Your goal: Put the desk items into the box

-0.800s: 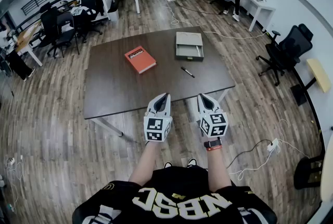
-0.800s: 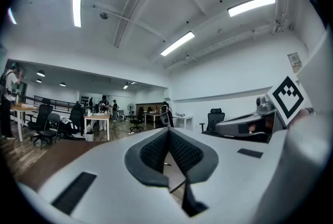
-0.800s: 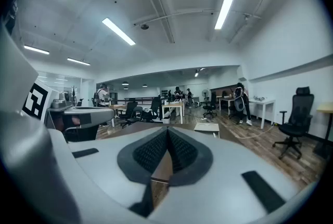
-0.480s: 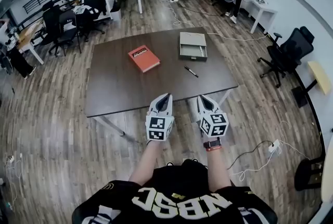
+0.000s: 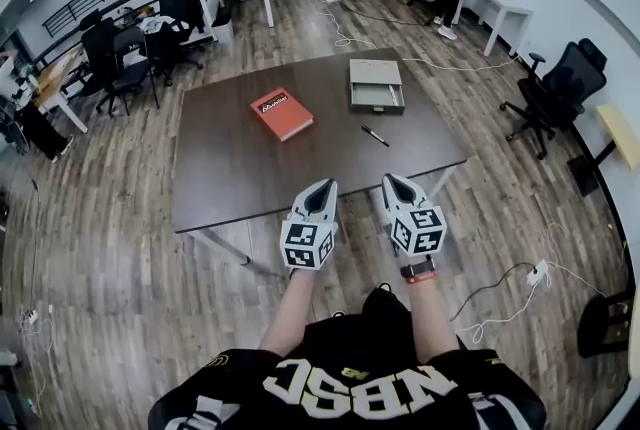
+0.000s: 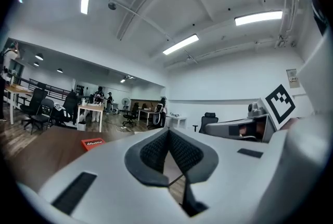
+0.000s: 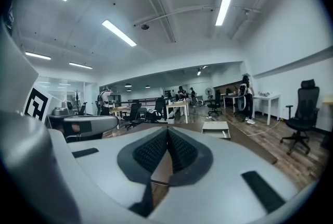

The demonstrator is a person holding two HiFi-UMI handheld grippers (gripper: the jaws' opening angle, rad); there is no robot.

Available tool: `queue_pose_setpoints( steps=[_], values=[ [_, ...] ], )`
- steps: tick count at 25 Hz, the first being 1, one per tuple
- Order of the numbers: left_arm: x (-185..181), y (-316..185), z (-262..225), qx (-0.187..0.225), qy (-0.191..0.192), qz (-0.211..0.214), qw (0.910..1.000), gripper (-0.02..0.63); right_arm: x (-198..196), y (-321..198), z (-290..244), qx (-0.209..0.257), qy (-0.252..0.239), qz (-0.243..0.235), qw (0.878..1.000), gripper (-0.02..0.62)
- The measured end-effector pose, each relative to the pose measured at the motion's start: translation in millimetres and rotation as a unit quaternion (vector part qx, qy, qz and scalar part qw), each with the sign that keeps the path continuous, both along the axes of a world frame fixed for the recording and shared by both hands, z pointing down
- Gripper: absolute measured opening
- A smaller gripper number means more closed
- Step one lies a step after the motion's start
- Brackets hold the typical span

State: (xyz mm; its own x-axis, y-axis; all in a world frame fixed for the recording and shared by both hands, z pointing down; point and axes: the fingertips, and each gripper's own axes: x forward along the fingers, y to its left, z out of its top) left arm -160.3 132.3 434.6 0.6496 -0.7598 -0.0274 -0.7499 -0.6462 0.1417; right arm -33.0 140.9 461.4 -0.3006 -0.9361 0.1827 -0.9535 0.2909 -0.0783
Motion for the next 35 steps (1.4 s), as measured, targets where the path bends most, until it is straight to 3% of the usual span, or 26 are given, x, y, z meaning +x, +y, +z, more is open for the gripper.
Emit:
queue_pose_setpoints(
  steps=[9,15,23,28,35],
  values=[
    [30.1,-61.1,24.1,-0.017,-0.013,-0.021,0.9995,0.014,23.0,-65.5,23.2,-0.017,-0.010,-0.024,1.000,0.009],
    [77.9,-134.6,5.0,0.000,-0.024,-0.042,0.9988,0.014,62.8,-141.1,8.4,-0.013,-0.024,-0.045,0.999,0.009],
    [140.3,-198.2,13.2,-0.015,-0.042,-0.056,0.9975,0.015,115.9,-203.6,10.1,-0.027,-0.030,-0.060,0.997,0.009],
    [163.4,-221.8,17.8,-0.020,-0.051,-0.065,0.9964,0.015,149.1,-228.3,24.6,-0.045,-0.032,-0.054,0.997,0.009],
    [183.9,-238.6,58.3,-0.062,-0.078,-0.058,0.9933,0.015,159.8,-249.9,62.5,-0.091,-0.023,-0.093,0.991,0.009]
  ],
)
